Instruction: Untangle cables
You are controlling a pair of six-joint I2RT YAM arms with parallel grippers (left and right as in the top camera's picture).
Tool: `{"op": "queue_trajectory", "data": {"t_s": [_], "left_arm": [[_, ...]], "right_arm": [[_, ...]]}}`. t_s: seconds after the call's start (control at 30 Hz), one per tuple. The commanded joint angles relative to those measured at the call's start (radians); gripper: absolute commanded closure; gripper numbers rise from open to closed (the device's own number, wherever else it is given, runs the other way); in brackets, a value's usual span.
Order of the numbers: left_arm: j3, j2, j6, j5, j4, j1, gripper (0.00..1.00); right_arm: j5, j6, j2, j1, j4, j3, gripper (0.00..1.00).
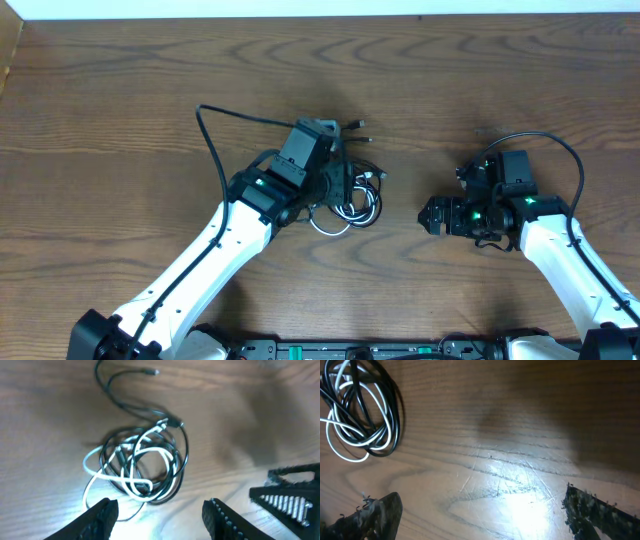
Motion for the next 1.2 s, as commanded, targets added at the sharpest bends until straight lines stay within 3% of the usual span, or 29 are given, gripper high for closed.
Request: {"op": "queue_trajectory", "data": {"t_s": [0.0,0.4,0.73,1.17], "left_arm": [[-0.002,0.006,0.009,-0.018,-0.025,0.003,0.41],[-0.006,0.008,-0.085,-0.036,-0.169,0.002,0.41],[-0.022,0.042,-0.139,-0.035,-0.160,0.002,0.41],[-0.022,0.212,-0.232,-0.024,-0.147,0.000,0.41]], "right_arm": [[-0.002,0.000,0.005,0.002,0.002,0.000,0.01],[-0.002,0.001,0.005,0.002,0.002,0.000,0.01],[-0.002,0.000,0.005,0.002,0.002,0.000,0.01],[-0.002,0.000,0.005,0.002,0.002,0.000,0.01]]}}
